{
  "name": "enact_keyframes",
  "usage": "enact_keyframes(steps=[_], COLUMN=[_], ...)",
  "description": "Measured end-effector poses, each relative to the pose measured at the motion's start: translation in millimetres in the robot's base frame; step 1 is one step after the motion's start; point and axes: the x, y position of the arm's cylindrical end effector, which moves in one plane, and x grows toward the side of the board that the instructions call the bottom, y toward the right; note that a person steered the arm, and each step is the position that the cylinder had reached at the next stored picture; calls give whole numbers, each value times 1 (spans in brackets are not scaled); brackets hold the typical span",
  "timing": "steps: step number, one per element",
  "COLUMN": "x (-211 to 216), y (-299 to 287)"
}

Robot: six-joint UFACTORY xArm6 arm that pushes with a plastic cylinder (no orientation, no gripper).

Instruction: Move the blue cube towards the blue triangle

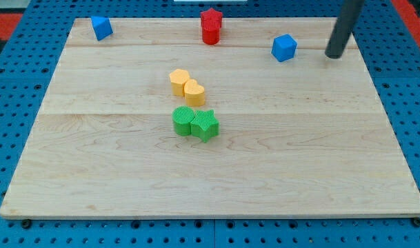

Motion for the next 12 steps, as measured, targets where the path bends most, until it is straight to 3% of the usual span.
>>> enact_keyframes(steps=[1, 3, 4, 6, 7, 8, 11, 12], x=[-1, -36, -22, 20, 35, 25, -12, -27], y=[-71, -96, -176, -162, -236, -299, -228, -274])
